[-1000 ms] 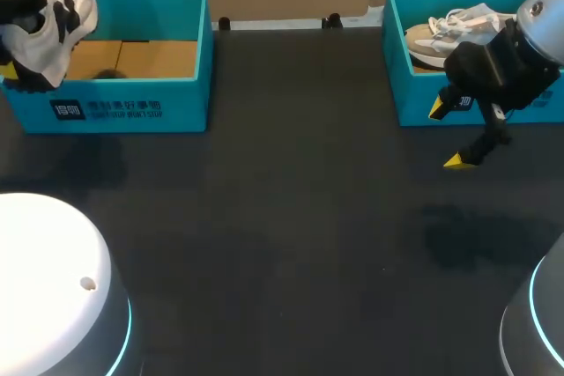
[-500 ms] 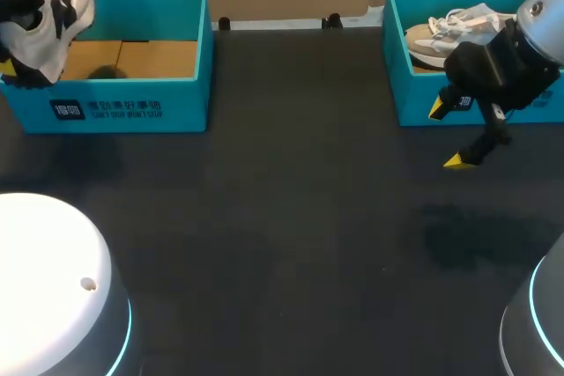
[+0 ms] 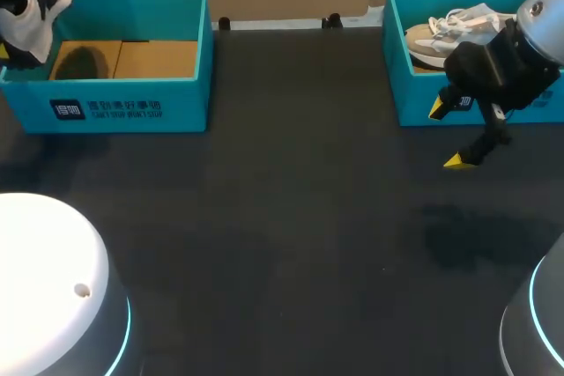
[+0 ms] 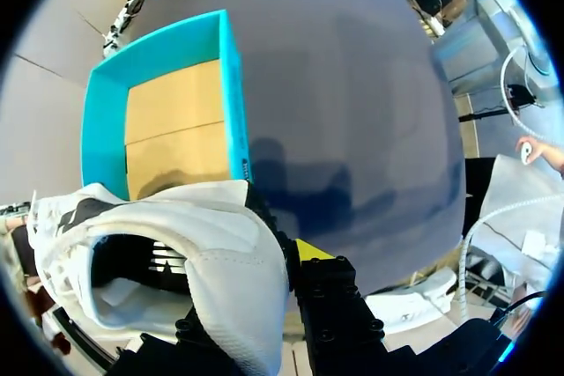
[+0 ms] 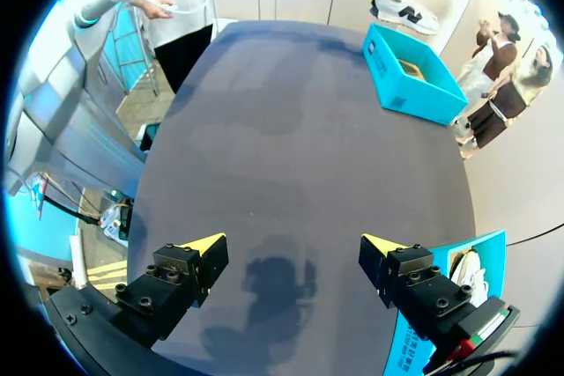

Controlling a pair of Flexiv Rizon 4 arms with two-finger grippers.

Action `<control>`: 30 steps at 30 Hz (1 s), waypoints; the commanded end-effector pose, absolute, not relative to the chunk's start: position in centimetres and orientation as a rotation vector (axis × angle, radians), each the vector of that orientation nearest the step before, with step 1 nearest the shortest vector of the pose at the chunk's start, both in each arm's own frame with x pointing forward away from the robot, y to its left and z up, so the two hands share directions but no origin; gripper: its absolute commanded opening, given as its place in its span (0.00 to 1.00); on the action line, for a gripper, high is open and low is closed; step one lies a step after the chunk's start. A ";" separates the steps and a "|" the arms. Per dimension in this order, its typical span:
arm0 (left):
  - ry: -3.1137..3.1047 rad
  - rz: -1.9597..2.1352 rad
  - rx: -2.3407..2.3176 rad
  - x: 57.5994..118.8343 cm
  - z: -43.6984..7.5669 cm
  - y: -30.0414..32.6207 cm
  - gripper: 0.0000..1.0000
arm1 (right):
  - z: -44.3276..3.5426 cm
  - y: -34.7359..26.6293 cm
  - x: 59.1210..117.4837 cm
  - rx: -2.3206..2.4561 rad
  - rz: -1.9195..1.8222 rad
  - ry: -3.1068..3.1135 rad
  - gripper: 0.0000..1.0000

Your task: Take the shoe out of the shoebox, open the shoe tongue, remove and reinsert the insole, then place the shoe into the shoebox

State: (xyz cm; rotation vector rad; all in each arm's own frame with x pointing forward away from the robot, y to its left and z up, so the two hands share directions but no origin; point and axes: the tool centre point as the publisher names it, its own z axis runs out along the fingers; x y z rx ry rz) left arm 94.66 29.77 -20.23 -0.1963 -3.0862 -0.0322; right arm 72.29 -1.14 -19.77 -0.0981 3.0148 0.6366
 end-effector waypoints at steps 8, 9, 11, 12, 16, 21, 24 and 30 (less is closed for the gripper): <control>-3.072 -0.052 -0.241 98.0 -20.3 30.7 0.00 | -19.8 -1.1 72.3 -0.097 0.633 3.017 1.00; -3.069 -0.054 -0.217 98.2 -20.3 30.8 0.00 | -19.8 -1.1 72.3 -0.097 0.633 3.017 1.00; -3.057 -0.038 -0.223 98.4 -20.2 30.8 0.00 | -19.8 -1.1 72.3 -0.097 0.633 3.017 1.00; -3.057 -0.038 -0.223 98.4 -20.2 30.8 0.00 | -19.8 -1.1 72.3 -0.097 0.633 3.017 1.00; -3.057 -0.038 -0.223 98.4 -20.2 30.8 0.00 | -19.8 -1.1 72.3 -0.097 0.633 3.017 1.00; -3.057 -0.038 -0.223 98.4 -20.2 30.8 0.00 | -19.8 -1.1 72.3 -0.097 0.633 3.017 1.00; -3.057 -0.038 -0.223 98.4 -20.2 30.8 0.00 | -19.8 -1.1 72.3 -0.097 0.633 3.017 1.00; -3.029 -0.094 -0.643 99.0 -20.3 31.6 0.00 | -19.8 -1.1 72.3 -0.097 0.633 3.017 1.00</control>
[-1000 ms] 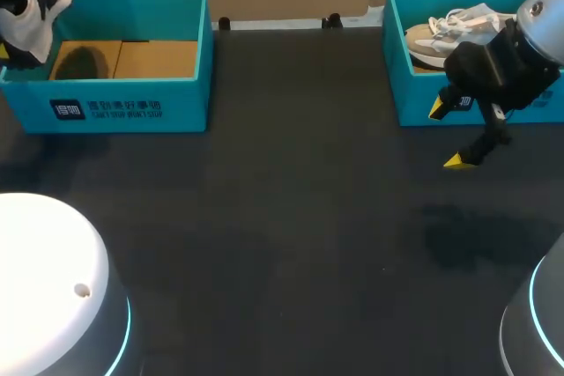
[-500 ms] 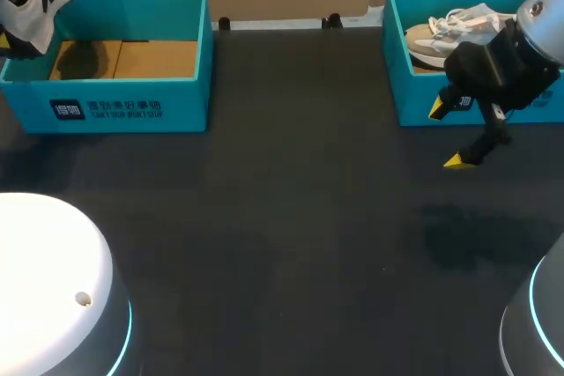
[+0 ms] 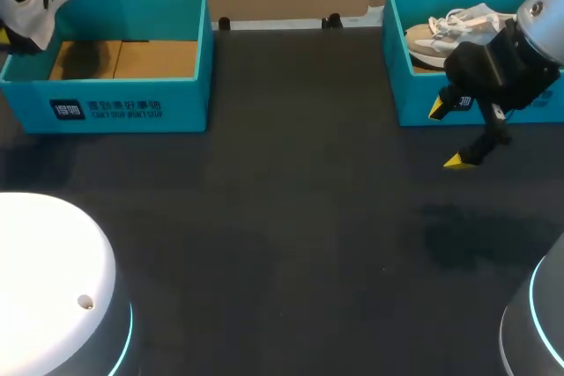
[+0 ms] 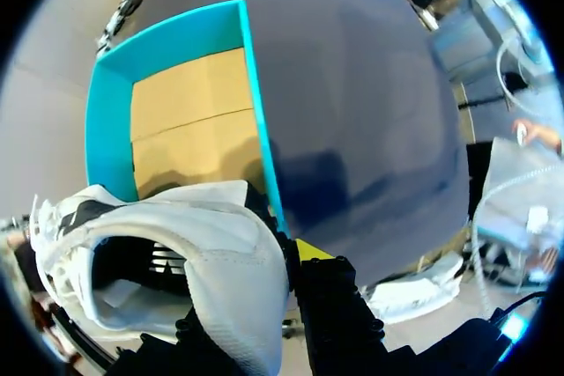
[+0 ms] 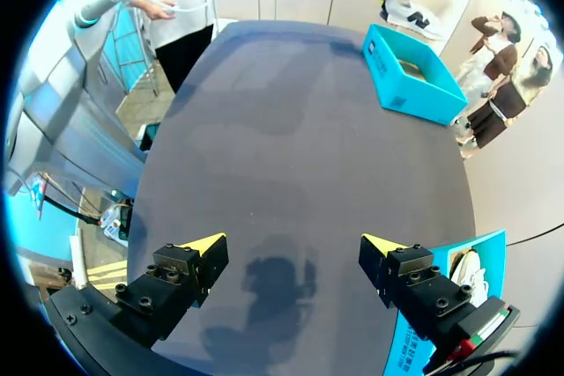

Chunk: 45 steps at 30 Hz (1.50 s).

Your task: Take the shoe out of the shoebox, open the shoe tongue, remove and reinsert the insole, then place the shoe into the shoebox

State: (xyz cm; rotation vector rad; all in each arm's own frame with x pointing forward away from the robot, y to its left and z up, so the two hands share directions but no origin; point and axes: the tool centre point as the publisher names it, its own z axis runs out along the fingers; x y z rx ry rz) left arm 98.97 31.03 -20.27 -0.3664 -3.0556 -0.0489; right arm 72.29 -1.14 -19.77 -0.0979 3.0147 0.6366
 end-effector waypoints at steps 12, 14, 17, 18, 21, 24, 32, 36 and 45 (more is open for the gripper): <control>-2.304 -0.294 -1.975 100.6 -19.5 32.9 0.00 | -19.8 -1.1 72.3 -0.097 0.633 3.017 1.00; -2.201 -0.374 -2.083 100.9 -19.5 33.0 0.00 | -19.8 -1.1 72.3 -0.097 0.633 3.017 1.00; -2.155 -0.402 -2.151 101.1 -19.4 33.0 0.00 | -19.8 -1.1 72.3 -0.097 0.633 3.017 1.00; -2.155 -0.402 -2.151 101.1 -19.4 33.0 0.00 | -19.8 -1.1 72.3 -0.097 0.633 3.017 1.00; -2.155 -0.402 -2.151 101.1 -19.4 33.0 0.00 | -19.8 -1.1 72.3 -0.097 0.633 3.017 1.00; -2.155 -0.402 -2.151 101.1 -19.4 33.0 0.00 | -19.8 -1.1 72.3 -0.097 0.633 3.017 1.00; -2.155 -0.402 -2.151 101.1 -19.4 33.0 0.00 | -19.8 -1.1 72.3 -0.097 0.633 3.017 1.00; -2.155 -0.402 -2.151 101.1 -19.4 33.0 0.00 | -19.8 -1.1 72.3 -0.097 0.633 3.017 1.00; -2.162 -0.356 -2.136 101.9 -20.0 32.5 0.00 | -19.8 -1.1 72.3 -0.097 0.633 3.017 1.00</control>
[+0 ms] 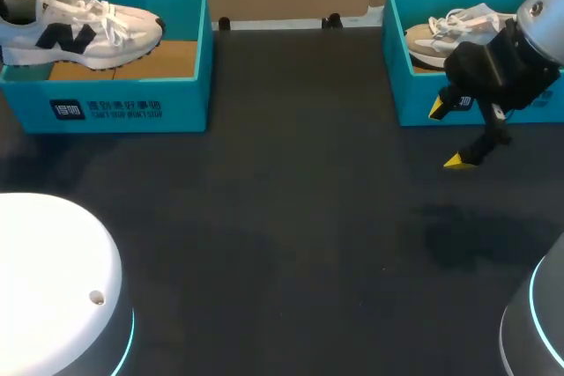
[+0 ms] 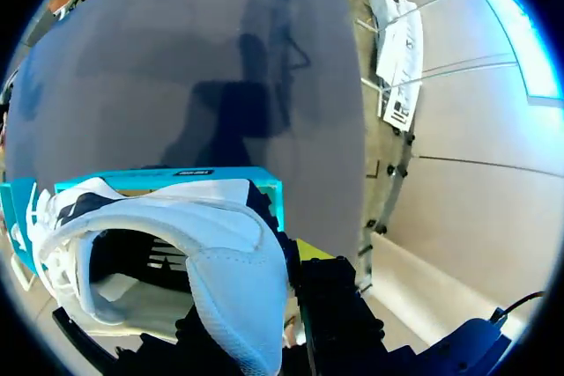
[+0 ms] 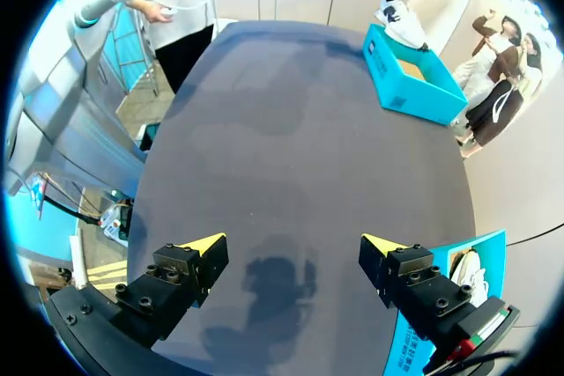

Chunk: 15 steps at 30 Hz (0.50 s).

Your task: Take the shoe out of the shoebox, open the shoe tongue, remove and reinsert the insole, then place the shoe into the shoebox

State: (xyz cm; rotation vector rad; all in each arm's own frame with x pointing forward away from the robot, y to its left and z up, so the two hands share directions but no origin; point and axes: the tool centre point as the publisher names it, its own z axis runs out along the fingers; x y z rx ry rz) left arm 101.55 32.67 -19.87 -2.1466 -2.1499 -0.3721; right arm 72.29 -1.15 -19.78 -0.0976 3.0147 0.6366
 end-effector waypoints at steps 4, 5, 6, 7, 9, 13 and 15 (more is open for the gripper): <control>-2.133 -0.361 -2.142 101.8 -20.6 31.9 0.00 | -19.8 -1.1 72.3 -0.097 0.633 3.017 1.00; -2.128 -0.358 -2.141 101.9 -20.8 31.7 0.00 | -19.8 -1.1 72.3 -0.097 0.633 3.017 1.00; -2.126 -0.358 -2.141 102.0 -20.9 31.6 0.00 | -19.8 -1.1 72.3 -0.097 0.633 3.017 1.00; -2.125 -0.362 -2.139 102.1 -21.0 31.5 0.00 | -19.8 -1.1 72.3 -0.097 0.633 3.017 1.00; -2.127 -0.361 -2.133 102.5 -21.2 31.4 0.00 | -19.8 -1.1 72.3 -0.097 0.633 3.017 1.00; -2.131 -0.363 -2.131 103.4 -21.1 31.4 0.00 | -19.8 -1.1 72.3 -0.097 0.633 3.017 1.00; -2.134 -0.351 -2.133 103.8 -21.0 31.5 0.00 | -19.8 -1.1 72.3 -0.097 0.633 3.017 1.00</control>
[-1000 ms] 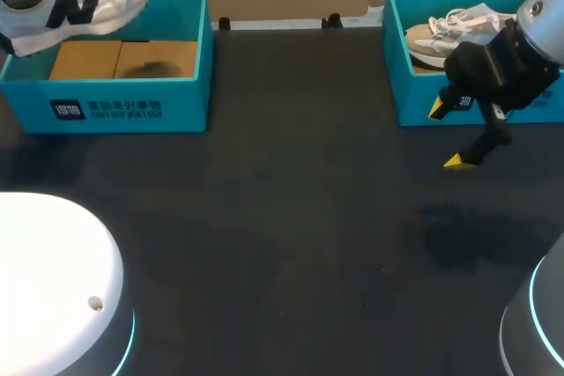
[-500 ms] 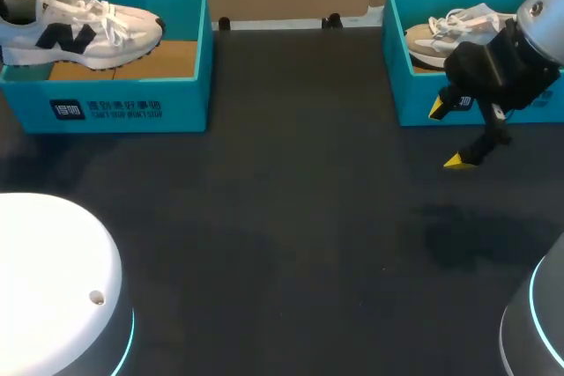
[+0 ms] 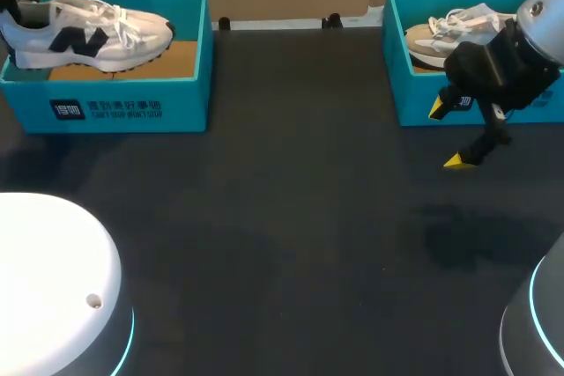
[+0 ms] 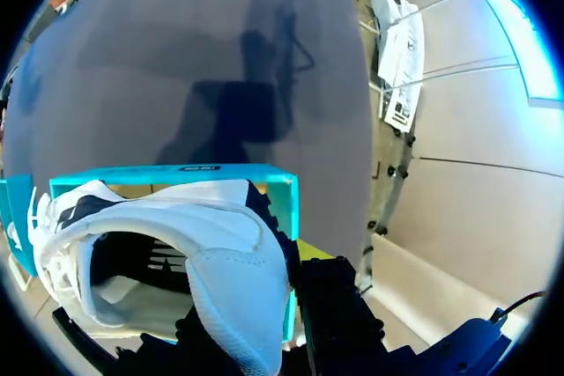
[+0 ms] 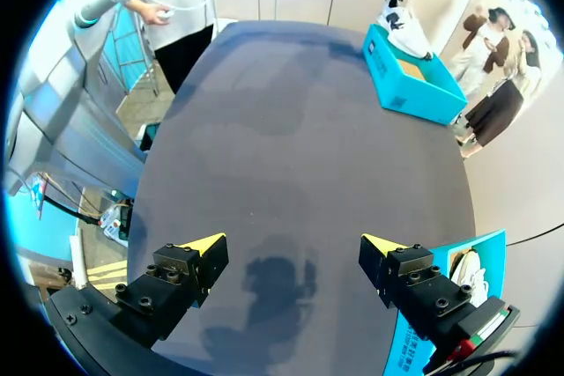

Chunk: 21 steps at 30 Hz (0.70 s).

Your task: Take the shoe out of the shoebox, open the shoe tongue, remove and reinsert the insole, then place the shoe into the shoebox

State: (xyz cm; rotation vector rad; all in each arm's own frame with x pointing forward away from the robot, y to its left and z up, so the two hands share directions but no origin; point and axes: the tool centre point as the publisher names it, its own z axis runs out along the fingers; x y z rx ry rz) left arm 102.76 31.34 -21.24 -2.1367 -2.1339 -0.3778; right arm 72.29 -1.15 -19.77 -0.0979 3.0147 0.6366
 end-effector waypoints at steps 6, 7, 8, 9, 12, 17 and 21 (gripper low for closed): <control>-2.115 -0.351 -2.160 105.4 -22.0 31.8 0.00 | -19.8 -1.1 72.3 -0.097 0.633 3.017 1.00; -2.115 -0.343 -2.159 105.6 -22.2 31.9 0.00 | -19.8 -1.1 72.3 -0.097 0.633 3.017 1.00; -2.111 -0.335 -2.170 105.8 -22.3 32.0 0.00 | -19.8 -1.1 72.3 -0.097 0.633 3.017 1.00; -2.107 -0.358 -2.175 105.9 -22.5 32.1 0.00 | -19.8 -1.1 72.3 -0.097 0.633 3.017 1.00; -2.096 -0.375 -2.183 106.3 -23.5 32.2 0.00 | -19.8 -1.1 72.3 -0.097 0.633 3.017 1.00; -2.077 -0.360 -2.211 106.4 -25.3 32.1 0.00 | -19.8 -1.1 72.3 -0.097 0.633 3.017 1.00; -2.067 -0.344 -2.214 106.2 -26.8 32.0 0.00 | -19.8 -1.1 72.3 -0.097 0.633 3.017 1.00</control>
